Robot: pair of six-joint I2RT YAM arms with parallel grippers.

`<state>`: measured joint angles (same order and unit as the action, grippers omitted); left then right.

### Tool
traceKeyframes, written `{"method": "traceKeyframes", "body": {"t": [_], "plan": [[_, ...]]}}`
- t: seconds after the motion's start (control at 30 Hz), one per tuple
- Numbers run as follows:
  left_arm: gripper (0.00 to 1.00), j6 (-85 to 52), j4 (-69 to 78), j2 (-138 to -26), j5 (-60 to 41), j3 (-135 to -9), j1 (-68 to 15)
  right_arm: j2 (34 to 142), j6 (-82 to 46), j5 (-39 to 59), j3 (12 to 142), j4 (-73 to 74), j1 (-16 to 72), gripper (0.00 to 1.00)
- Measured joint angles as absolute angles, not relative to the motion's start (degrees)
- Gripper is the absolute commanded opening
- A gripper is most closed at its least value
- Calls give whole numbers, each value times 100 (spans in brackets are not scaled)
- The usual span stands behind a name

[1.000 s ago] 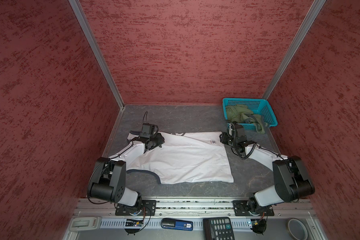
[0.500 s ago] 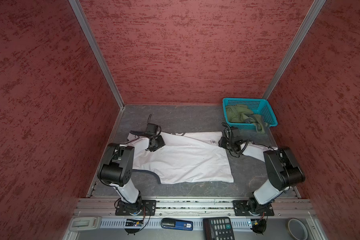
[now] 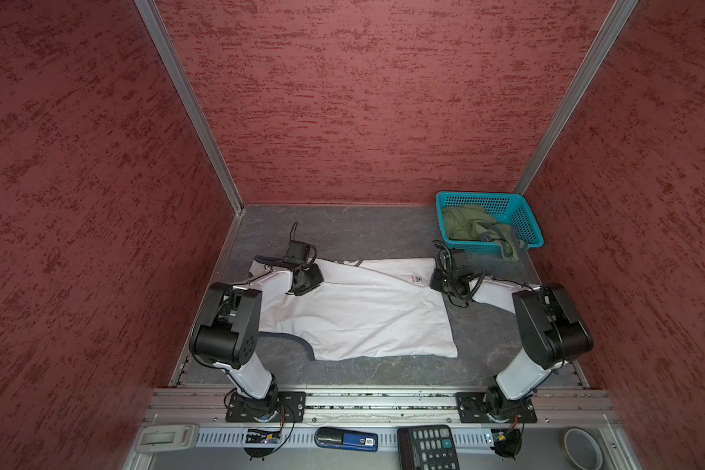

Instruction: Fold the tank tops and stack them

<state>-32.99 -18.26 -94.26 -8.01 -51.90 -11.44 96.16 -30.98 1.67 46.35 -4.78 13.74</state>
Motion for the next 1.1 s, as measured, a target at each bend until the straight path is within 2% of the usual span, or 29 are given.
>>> {"method": "traceKeyframes", "body": {"t": [0.33,0.47,0.53,0.73,0.87,1.0,1.1], "plan": [[5,-3297,-1841,-8912,-799,-4960,-1192,9513,-2991,-25,4646,-646,1378,8],[7,-3299,-1837,-8908,-834,-4735,-1192,9511,-2961,-119,4646,-698,1378,8],[14,-3297,-1841,-8917,-878,-4622,-1192,9513,-2954,-156,4646,-709,1378,9],[43,-3301,-1870,-9118,-902,-4574,-1194,9509,-2893,-233,4648,-735,1378,36],[52,-3253,-2040,-8962,-781,-4648,-1194,9369,-2818,-331,4692,-965,1378,49],[60,-3135,-2484,-8600,-530,-5035,-1129,8993,-2714,-384,4869,-1155,1428,53],[66,-3092,-2709,-8447,-429,-5502,-735,8774,-2665,-360,5009,-1164,1525,55]]}}
